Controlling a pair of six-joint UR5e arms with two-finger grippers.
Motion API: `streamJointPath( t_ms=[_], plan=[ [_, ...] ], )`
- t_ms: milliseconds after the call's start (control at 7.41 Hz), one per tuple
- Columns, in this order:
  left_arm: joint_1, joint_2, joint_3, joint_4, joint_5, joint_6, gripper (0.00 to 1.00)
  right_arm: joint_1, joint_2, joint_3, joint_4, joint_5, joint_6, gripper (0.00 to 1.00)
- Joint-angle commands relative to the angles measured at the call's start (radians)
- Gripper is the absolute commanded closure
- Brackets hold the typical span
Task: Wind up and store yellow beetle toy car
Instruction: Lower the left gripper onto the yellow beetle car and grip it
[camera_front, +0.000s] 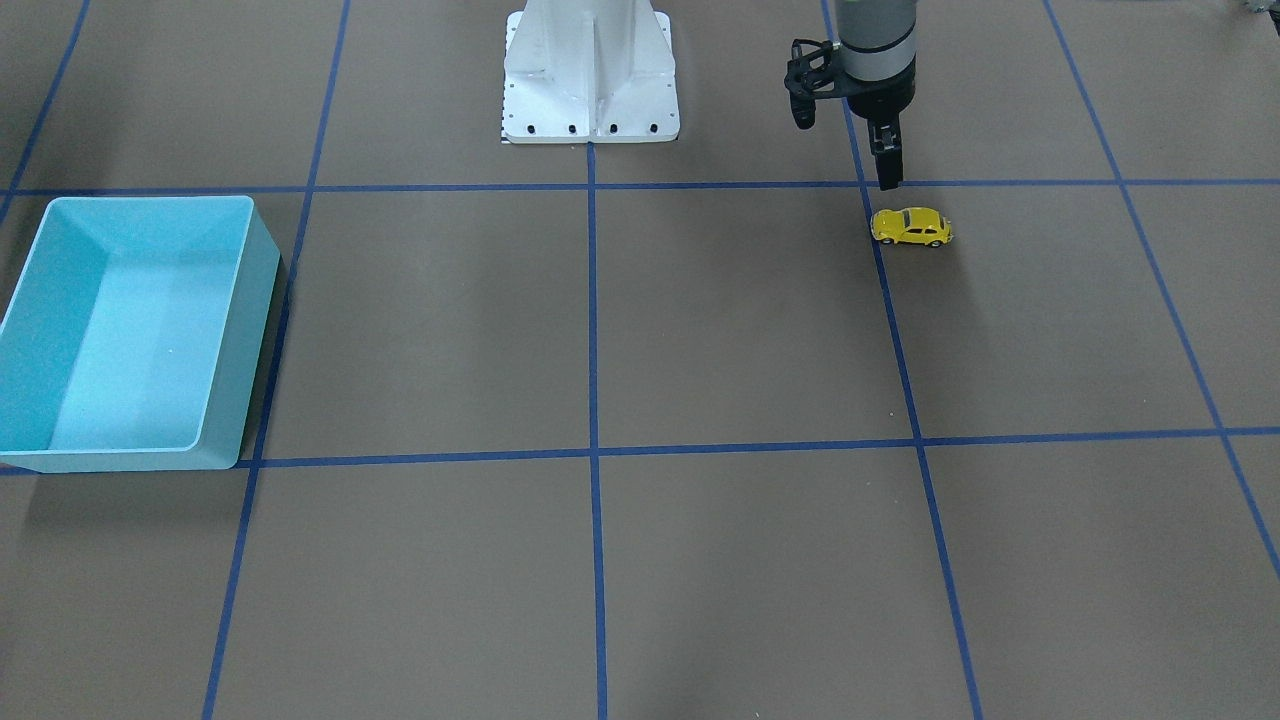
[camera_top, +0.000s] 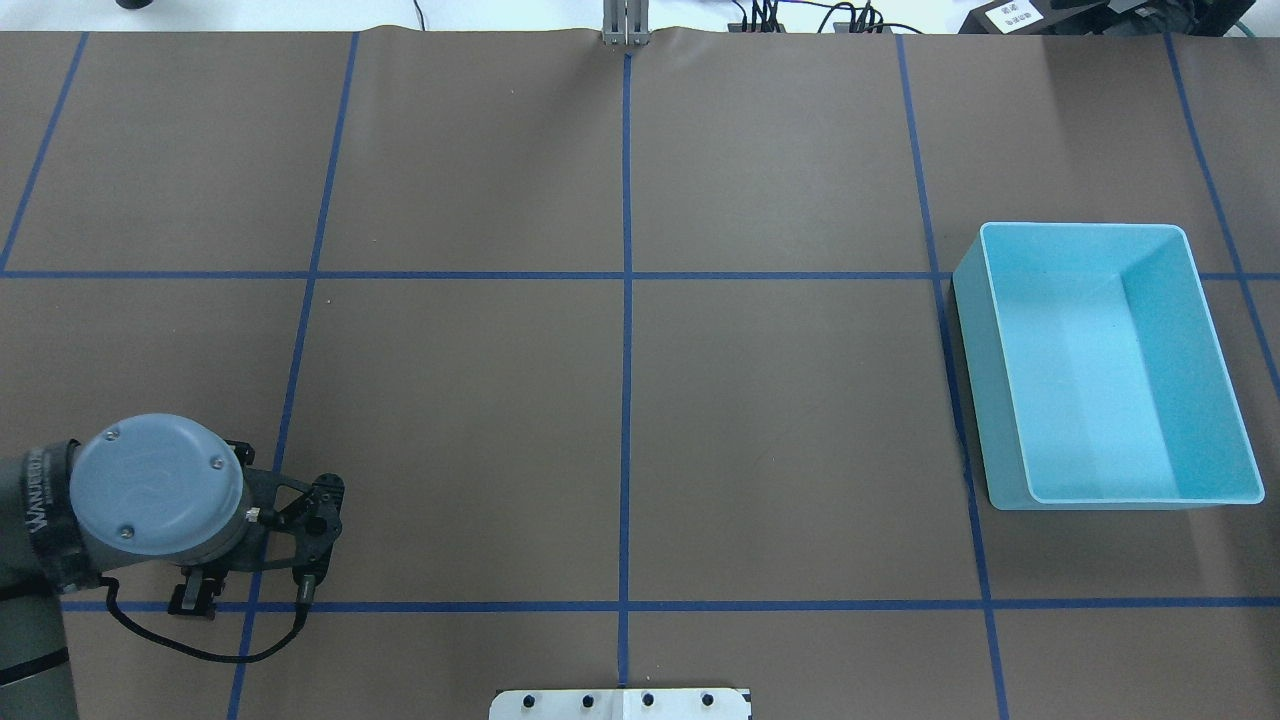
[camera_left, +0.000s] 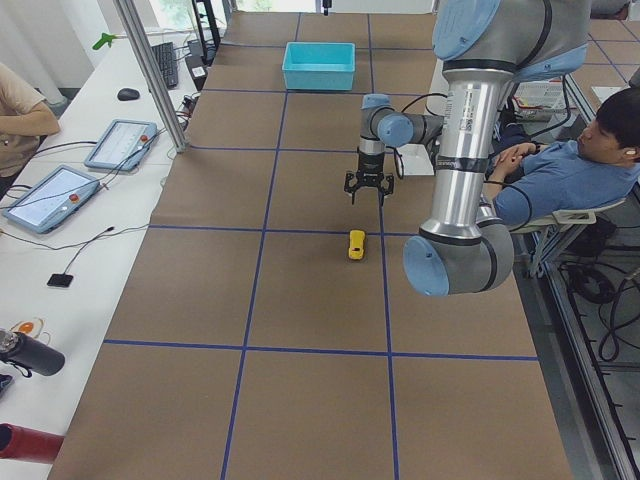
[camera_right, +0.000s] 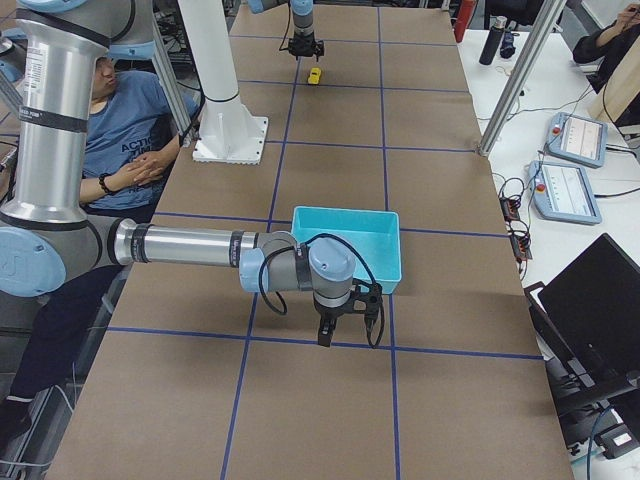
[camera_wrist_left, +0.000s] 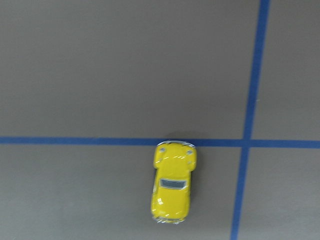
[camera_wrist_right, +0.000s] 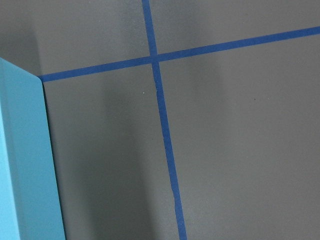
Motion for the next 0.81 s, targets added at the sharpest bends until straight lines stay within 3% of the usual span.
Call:
streamJointPath(
  t_ms=[0, 675],
  plan=[
    [0.026, -0.016, 0.057, 0.008, 0.073, 0.002, 0.06, -0.001, -0.002, 0.000, 0.001, -0.004, 0.001, 0.00],
    [0.042, -0.007, 0.129, -0.063, 0.168, -0.030, 0.06, -0.001, -0.002, -0.014, -0.002, -0.008, 0.000, 0.00]
  ],
)
